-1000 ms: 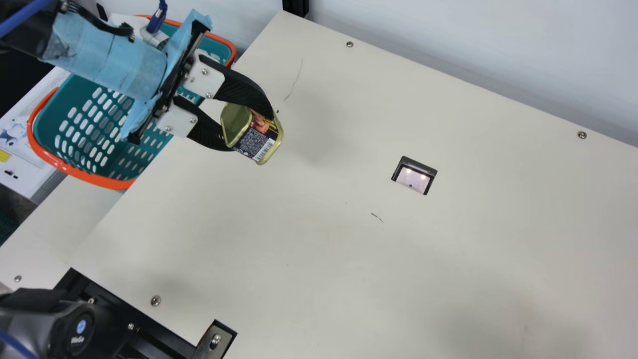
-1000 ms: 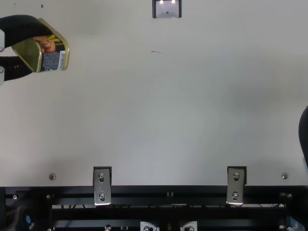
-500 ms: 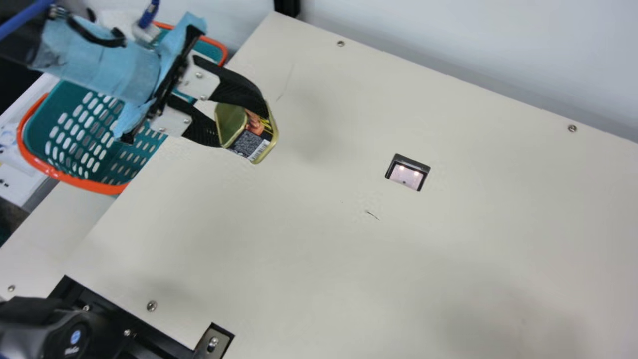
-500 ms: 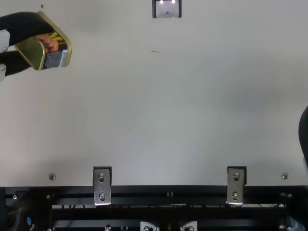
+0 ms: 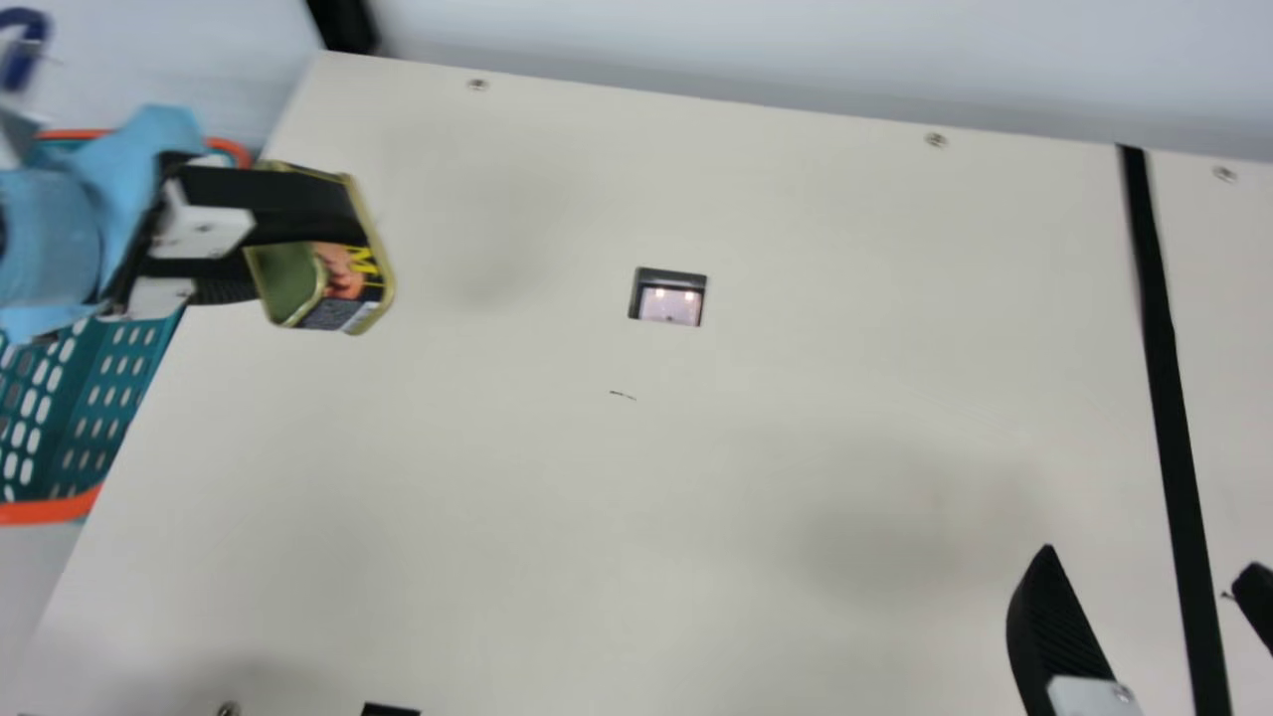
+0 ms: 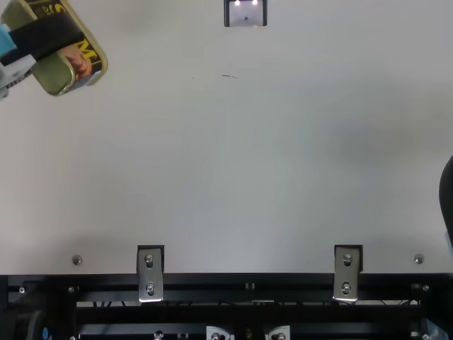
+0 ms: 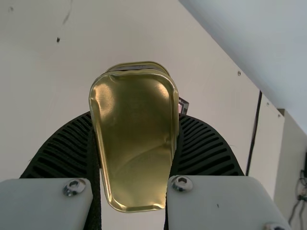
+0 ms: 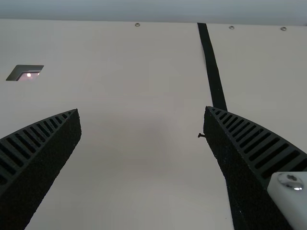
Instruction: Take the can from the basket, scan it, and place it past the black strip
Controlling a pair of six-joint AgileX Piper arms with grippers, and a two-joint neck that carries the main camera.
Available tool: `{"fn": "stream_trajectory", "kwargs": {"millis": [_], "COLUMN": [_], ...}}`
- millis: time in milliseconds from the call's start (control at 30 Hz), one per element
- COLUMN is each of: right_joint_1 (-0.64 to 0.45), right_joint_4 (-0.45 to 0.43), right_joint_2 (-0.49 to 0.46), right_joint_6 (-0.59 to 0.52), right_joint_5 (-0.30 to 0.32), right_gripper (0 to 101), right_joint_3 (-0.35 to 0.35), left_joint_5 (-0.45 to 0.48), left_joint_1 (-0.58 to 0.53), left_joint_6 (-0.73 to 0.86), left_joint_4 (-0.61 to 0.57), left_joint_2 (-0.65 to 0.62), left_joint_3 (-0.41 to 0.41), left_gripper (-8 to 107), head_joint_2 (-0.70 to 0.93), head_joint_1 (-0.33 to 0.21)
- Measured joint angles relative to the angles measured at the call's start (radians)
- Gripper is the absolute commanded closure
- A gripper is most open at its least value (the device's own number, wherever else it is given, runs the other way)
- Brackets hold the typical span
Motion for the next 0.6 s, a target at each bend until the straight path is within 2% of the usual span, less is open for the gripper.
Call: {"fn": "stream_trajectory", "kwargs": {"millis": [300, 600], "right_joint_1": [0.0, 0.0], "right_joint_4": [0.0, 0.0], "right_joint_2": [0.0, 0.0], "right_joint_6": [0.0, 0.0], "right_joint_5": [0.0, 0.0], "right_gripper": [0, 0], "right_joint_3": [0.0, 0.0], "left_joint_5": [-0.223, -0.486], "left_joint_1": [-0.171, -0.365], "left_joint_6": [-0.025, -0.16], "left_joint_4": [0.148, 0.333], "left_joint_2": [-0.077, -0.047], "left_joint_3": [0.076, 0.175], "left_gripper": [89, 89], "head_joint_2": [-0.01, -0.01], "head_joint_1": [0.0, 0.0]}}
